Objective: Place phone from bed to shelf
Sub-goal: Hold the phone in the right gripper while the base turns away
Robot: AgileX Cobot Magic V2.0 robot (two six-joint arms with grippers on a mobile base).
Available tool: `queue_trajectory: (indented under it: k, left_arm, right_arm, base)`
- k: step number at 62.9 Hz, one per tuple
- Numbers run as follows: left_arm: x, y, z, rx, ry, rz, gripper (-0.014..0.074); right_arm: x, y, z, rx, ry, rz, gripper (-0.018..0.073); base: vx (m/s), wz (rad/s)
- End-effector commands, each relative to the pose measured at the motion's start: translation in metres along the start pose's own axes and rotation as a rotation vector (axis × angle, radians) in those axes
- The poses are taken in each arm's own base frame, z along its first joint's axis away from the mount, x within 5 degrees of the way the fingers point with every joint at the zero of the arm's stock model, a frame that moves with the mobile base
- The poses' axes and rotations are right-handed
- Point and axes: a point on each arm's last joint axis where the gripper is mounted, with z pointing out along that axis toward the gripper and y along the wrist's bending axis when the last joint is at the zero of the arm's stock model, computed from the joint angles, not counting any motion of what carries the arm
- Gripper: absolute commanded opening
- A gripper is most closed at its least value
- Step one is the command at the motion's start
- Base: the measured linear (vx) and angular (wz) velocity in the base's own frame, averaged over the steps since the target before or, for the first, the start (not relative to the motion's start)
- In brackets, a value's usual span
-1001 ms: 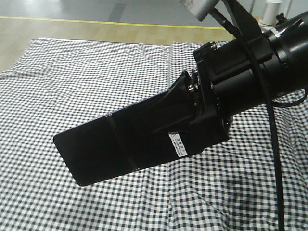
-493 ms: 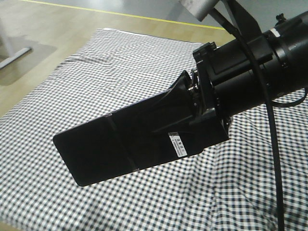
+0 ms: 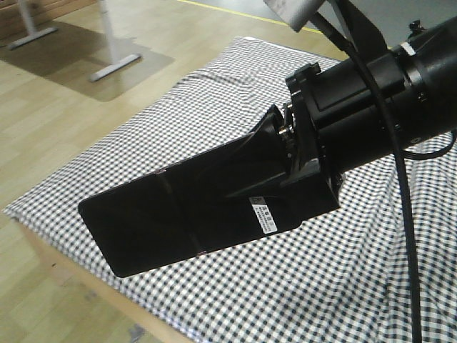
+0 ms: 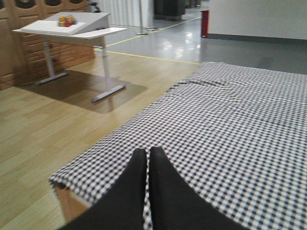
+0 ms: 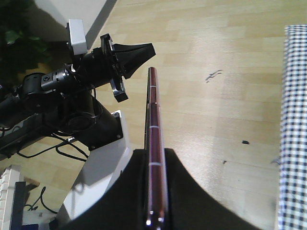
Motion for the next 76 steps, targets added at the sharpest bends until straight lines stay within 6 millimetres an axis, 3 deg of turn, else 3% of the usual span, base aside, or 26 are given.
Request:
queue_trajectory:
  k: [1, 76]
  left_arm:
    - [-0.005, 0.0003, -0.0002, -0.004, -0.074, -0.009, 0.0001]
    - [-0.005, 0.0003, -0.0002, -0.004, -0.074, -0.009, 0.0001]
  right_arm:
    - [-0.0069, 0.0181, -0.0126, -0.057, -0.055, -0.02, -0.0002]
    - [-0.0069, 0.0181, -0.0126, -0.057, -0.055, -0.02, -0.0002]
  base:
    - [-0.11, 0.46]
    - [-0.08, 0.48]
